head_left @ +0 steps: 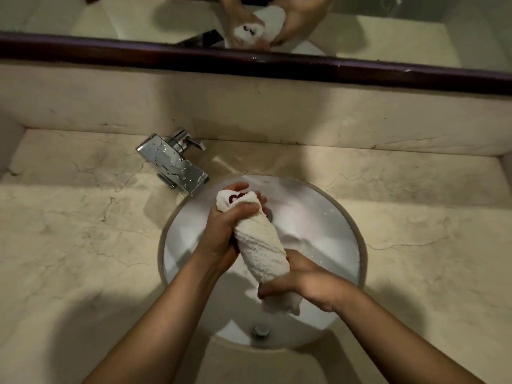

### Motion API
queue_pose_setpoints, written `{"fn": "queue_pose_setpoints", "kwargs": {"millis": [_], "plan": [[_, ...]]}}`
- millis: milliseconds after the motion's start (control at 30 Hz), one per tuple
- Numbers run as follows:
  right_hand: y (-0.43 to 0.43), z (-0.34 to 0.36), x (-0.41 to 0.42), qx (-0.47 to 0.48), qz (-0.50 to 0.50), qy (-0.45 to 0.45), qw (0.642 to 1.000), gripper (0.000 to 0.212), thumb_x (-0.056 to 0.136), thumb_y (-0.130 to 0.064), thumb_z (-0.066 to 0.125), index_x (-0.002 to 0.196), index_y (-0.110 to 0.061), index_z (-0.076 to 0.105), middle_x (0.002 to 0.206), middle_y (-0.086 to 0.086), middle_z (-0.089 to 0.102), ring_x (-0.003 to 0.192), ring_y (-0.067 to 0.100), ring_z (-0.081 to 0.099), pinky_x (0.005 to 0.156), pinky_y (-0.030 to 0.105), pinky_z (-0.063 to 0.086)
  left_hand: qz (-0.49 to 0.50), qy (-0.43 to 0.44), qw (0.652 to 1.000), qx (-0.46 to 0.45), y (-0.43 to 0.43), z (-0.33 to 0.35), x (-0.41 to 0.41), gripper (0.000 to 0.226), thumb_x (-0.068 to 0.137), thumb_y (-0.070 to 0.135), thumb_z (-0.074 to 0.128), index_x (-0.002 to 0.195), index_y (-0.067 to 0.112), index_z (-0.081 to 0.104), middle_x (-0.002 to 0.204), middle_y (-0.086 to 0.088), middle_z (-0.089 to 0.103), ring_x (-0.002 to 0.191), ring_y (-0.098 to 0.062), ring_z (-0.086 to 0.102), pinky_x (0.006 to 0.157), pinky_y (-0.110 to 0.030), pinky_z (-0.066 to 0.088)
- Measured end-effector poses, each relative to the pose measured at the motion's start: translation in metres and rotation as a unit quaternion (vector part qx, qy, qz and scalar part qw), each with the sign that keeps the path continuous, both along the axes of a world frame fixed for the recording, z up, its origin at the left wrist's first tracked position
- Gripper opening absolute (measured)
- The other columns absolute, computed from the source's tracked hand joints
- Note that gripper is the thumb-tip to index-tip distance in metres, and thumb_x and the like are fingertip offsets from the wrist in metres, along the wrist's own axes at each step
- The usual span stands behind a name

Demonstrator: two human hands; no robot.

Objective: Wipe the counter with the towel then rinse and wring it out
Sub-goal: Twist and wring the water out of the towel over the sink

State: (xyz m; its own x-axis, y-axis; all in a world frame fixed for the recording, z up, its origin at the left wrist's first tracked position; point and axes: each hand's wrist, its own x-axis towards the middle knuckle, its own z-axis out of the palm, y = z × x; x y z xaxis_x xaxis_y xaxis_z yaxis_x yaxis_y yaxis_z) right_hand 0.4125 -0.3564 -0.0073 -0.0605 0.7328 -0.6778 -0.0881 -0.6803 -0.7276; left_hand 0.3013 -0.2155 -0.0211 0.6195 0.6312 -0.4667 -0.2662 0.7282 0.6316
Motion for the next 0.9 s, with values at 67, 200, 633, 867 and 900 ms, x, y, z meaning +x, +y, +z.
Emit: {"fn": "queue_pose_setpoints", "kwargs": {"millis": [67, 200, 633, 867, 900], "plan": [[-0.003, 0.023, -0.002, 0.015, -0.026, -0.111, 0.993, 0.047, 0.079, -0.006, 0.085, 0.115, -0.027, 0.064, 0.102, -0.002, 0.074, 0.087, 0.007, 0.072, 0.078, 0.031, 0.062, -0.023, 0.057, 0.997, 0.039, 0.000, 0.019, 0.000, 0.057, 0.077, 0.005, 0.075, 0.129, 0.017, 0.055, 0.109, -0.010, 0.072, 0.104, -0.026, 0.070, 0.095, -0.047, 0.058], [-0.008, 0.071, -0.008, 0.036, -0.052, -0.324, 0.944, 0.050, 0.073, -0.027, 0.081, 0.116, -0.034, 0.057, 0.094, -0.005, 0.072, 0.072, 0.013, 0.070, 0.062, 0.039, 0.060, -0.029, 0.140, 0.986, 0.083, -0.010, 0.069, 0.003, 0.057, 0.085, 0.013, 0.082, 0.135, 0.021, 0.054, 0.103, 0.004, 0.074, 0.098, -0.018, 0.070, 0.079, -0.035, 0.059], [-0.024, 0.189, -0.043, 0.154, -0.038, -0.495, 0.854, 0.056, 0.073, -0.028, 0.072, 0.119, -0.029, 0.041, 0.082, -0.006, 0.064, 0.075, 0.023, 0.064, 0.067, 0.036, 0.051, 0.114, 0.188, 0.966, 0.137, -0.022, 0.223, 0.001, 0.027, 0.072, -0.002, 0.076, 0.092, 0.010, 0.061, 0.083, -0.014, 0.064, 0.072, -0.025, 0.063, 0.060, -0.028, 0.055], [-0.015, 0.201, -0.050, 0.146, -0.102, -0.337, 0.925, 0.034, 0.065, -0.019, 0.074, 0.094, -0.027, 0.059, 0.065, 0.003, 0.072, 0.048, 0.021, 0.064, 0.051, 0.039, 0.053, 0.115, 0.135, 0.971, 0.160, -0.023, 0.243, -0.008, 0.036, 0.057, 0.009, 0.077, 0.091, 0.010, 0.064, 0.088, -0.027, 0.068, 0.080, -0.034, 0.069, 0.072, -0.042, 0.059], [-0.014, 0.203, -0.052, 0.156, -0.121, -0.306, 0.931, 0.029, 0.067, -0.013, 0.073, 0.090, -0.023, 0.060, 0.060, 0.006, 0.069, 0.044, 0.023, 0.059, 0.048, 0.038, 0.049, 0.113, 0.125, 0.972, 0.165, -0.023, 0.246, -0.010, 0.034, 0.060, 0.007, 0.078, 0.090, 0.011, 0.063, 0.086, -0.025, 0.069, 0.082, -0.035, 0.069, 0.074, -0.044, 0.059]]}}
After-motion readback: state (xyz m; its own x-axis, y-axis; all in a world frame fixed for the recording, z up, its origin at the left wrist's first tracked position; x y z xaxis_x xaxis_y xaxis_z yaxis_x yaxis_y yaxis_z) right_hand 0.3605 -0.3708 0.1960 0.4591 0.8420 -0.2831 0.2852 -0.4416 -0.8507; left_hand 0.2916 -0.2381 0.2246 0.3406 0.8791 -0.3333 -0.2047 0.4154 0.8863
